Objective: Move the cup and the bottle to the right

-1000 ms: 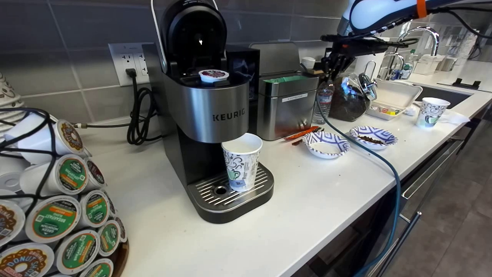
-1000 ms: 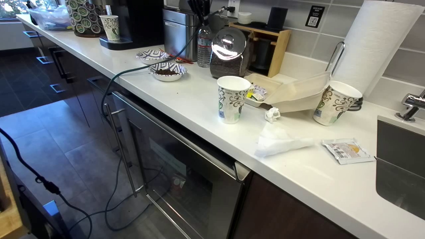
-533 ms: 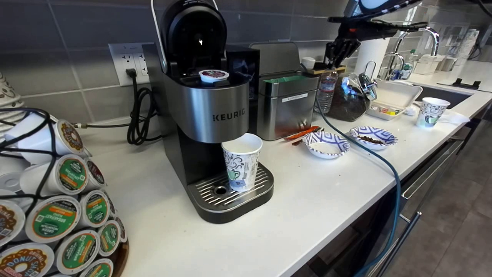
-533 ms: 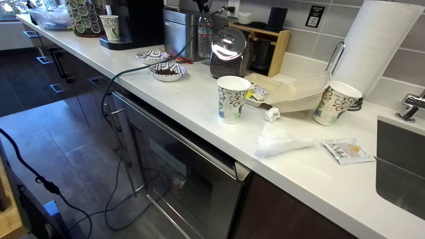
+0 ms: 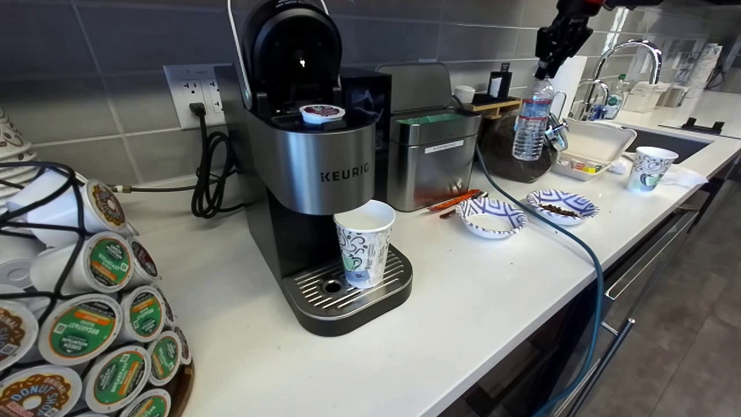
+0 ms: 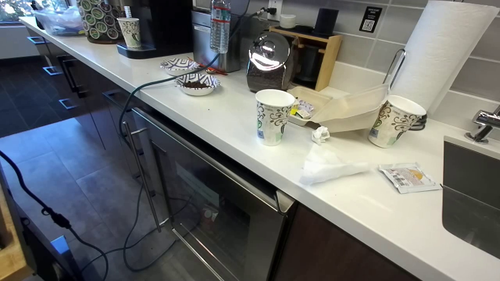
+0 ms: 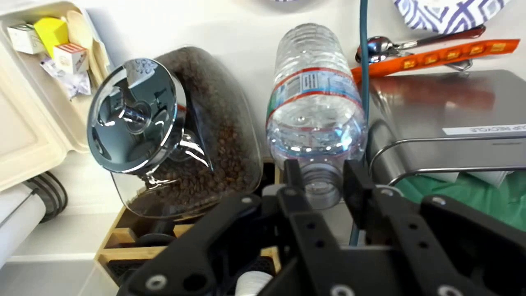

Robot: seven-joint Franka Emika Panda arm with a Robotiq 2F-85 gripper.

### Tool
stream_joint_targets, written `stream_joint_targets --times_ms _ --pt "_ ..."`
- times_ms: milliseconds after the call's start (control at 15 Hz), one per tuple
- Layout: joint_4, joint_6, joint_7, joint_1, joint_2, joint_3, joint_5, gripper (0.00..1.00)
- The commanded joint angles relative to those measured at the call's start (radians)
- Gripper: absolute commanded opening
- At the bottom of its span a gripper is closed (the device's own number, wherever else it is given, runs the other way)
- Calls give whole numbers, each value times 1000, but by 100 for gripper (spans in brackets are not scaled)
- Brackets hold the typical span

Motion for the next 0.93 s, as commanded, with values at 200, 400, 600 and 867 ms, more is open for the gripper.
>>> stream_joint_targets --times_ms 200,400,600,867 --pt "-355 73 106 -36 -268 -26 -13 8" --pt "-487 157 202 -59 -347 -45 -39 8" --pt "-602 332 309 -84 -391 -62 -104 8" --pt "-693 465 482 -123 -400 -75 -259 8"
